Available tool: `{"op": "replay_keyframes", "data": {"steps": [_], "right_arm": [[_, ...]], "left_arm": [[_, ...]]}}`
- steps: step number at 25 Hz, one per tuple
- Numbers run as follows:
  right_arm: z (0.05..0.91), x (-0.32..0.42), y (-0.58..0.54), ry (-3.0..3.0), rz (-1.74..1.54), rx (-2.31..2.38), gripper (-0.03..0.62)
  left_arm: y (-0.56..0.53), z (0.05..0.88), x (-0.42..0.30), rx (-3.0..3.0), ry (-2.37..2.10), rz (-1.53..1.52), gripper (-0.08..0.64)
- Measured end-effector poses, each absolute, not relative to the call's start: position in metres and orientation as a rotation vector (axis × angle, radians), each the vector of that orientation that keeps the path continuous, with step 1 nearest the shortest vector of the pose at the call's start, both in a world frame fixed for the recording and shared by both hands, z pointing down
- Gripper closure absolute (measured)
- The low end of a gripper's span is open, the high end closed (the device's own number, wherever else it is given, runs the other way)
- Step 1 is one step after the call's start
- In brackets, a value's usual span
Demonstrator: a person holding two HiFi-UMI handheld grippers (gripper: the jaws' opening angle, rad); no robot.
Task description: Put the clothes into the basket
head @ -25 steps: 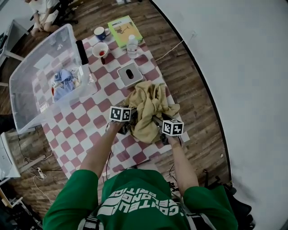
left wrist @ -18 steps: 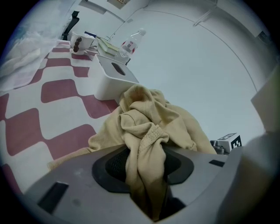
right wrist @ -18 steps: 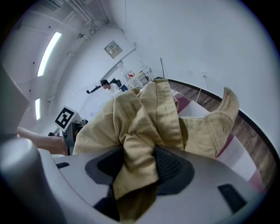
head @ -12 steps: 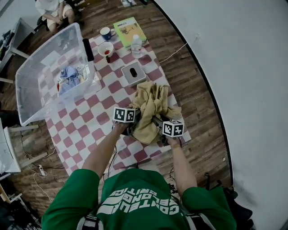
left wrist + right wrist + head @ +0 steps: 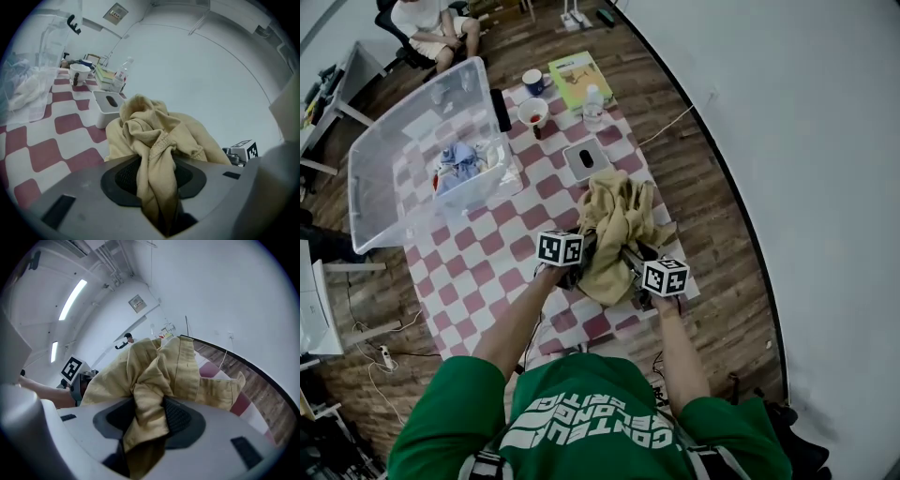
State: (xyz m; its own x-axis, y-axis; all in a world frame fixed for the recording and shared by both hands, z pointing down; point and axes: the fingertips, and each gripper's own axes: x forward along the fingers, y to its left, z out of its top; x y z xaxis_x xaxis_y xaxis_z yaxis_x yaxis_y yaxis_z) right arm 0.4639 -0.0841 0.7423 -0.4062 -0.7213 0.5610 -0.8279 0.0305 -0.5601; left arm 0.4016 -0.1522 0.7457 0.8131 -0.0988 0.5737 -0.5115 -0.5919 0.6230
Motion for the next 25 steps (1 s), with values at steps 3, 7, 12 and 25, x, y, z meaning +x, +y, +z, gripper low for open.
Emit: {"op": "replay_keyframes", "data": {"steps": [3,7,12,25], "right_arm": [[0.715,0.461,-0.089,-2.208,1.25,1.656,0.399],[0.676,0.454,-0.098,-2.274,1.14,1.67,0.4],[0.626,0.441,-0.117,-2.358,0.992,1.674,0.4],[0.494,0.386,-0.163,-2.551,0.6,1.655,0.4]], "left_arm": [[-0.157,0.718,0.397,2.202,-0.472,0.576,0.42],[-0.165,0.676,0.388,2.281,-0.505,0.513,0.42],[-0.182,0.622,0.373,2.369,-0.551,0.423,0.42],[-0.22,0.484,0.312,2.574,-0.678,0.208,0.422]]}}
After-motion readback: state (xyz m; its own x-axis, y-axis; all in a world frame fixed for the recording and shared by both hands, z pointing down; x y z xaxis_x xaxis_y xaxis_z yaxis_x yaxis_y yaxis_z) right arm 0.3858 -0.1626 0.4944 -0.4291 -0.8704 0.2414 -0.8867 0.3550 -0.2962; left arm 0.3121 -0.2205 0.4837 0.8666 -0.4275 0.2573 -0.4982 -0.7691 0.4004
